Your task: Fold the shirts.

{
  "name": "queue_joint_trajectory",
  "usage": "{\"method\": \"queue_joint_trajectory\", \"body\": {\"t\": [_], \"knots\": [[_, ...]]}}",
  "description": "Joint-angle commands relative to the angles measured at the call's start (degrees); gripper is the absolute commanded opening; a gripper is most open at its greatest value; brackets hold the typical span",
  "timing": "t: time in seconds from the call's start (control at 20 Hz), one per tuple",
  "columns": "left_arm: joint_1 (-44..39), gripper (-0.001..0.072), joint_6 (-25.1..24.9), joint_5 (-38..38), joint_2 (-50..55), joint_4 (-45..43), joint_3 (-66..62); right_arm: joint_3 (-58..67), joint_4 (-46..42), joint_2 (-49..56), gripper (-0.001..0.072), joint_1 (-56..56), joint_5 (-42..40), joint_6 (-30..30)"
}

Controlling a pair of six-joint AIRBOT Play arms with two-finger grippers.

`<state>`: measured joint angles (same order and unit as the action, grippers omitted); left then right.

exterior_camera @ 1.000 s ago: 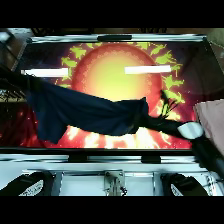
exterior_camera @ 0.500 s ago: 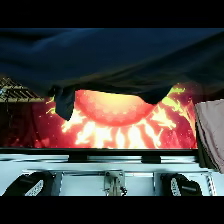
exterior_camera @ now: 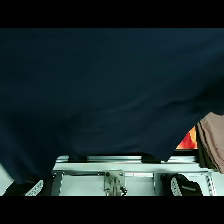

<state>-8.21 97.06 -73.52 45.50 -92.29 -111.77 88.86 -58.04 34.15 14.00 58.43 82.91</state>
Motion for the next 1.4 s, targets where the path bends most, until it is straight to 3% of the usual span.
{"method": "queue_joint_trajectory", "body": {"t": [0.0, 0.15, 0.25, 0.45, 0.8, 0.85, 0.9, 0.95, 1.05, 1.1, 1.15, 1.2, 1.3, 1.35], "knots": [[-0.02, 0.0033, -2.6, -4.11, 7.3, -1.84, 4.79, -1.33, -4.0, 8.57, 0.0068, 0.04, 14.49, 1.07], [0.0, 0.0033, -5.38, -3.61, 16.81, -1.86, 10.6, -7.15, -4.02, 18.97, 0.0068, 0.04, 15.61, 1.05], [0.0, 0.0033, -5.33, -3.34, 24.87, -1.79, 11.56, -9.86, -0.15, 26.27, 0.0068, 0.04, 7.5, 4.13], [-0.02, 0.0033, -4.37, 1.03, 38.18, -1.7, 11.54, -9.9, 11.3, 38.77, 0.0068, -0.26, -5.99, 4.42], [-0.02, 0.0046, -3.21, 1.01, 49.96, 6.62, 11.56, -9.9, 7.85, 52.19, 0.0072, -6.78, -7.17, 5.9], [-0.02, 0.0175, -4.52, 0.92, 50.73, 6.58, 11.54, -9.9, 7.85, 52.81, 0.0176, -7.3, -7.89, 5.42], [0.11, 0.0464, -7.43, 0.39, 50.9, 6.01, 11.52, -9.88, 7.78, 52.81, 0.044, -7.28, -8.35, 5.09], [0.22, 0.072, -10.56, -1.09, 50.82, 3.08, 11.02, -9.73, 7.61, 52.3, 0.051, -6.54, -7.82, 3.52], [0.59, 0.072, -15.96, -9.49, 50.8, -6.95, 8.04, -8.22, 2.03, 50.71, 0.051, -3.32, -2.19, 1.18], [1.68, 0.0665, -15.78, -12.96, 50.27, -9.01, 7.26, -7.41, -3.65, 49.7, 0.051, -1.27, 2.82, 1.44], [3.02, 0.0495, -13.31, -16.46, 49.7, -8.96, 7.3, -7.26, -9.92, 48.59, 0.051, 0.68, 8.55, 2.32], [4.04, 0.0462, -10.23, -19.93, 49.68, -7.87, 7.54, -7.28, -16.02, 47.87, 0.051, 2.16, 14.45, 2.99], [4.83, 0.0481, -8.85, -23.87, 49.57, -2.99, 11.63, -7.78, -27.61, 47.1, 0.051, 4.24, 25.31, 2.69], [4.42, 0.0567, -8.87, -24.57, 49.46, -1.84, 14.36, -9.05, -30.21, 46.36, 0.051, 5.29, 27.74, 1.57]]}}
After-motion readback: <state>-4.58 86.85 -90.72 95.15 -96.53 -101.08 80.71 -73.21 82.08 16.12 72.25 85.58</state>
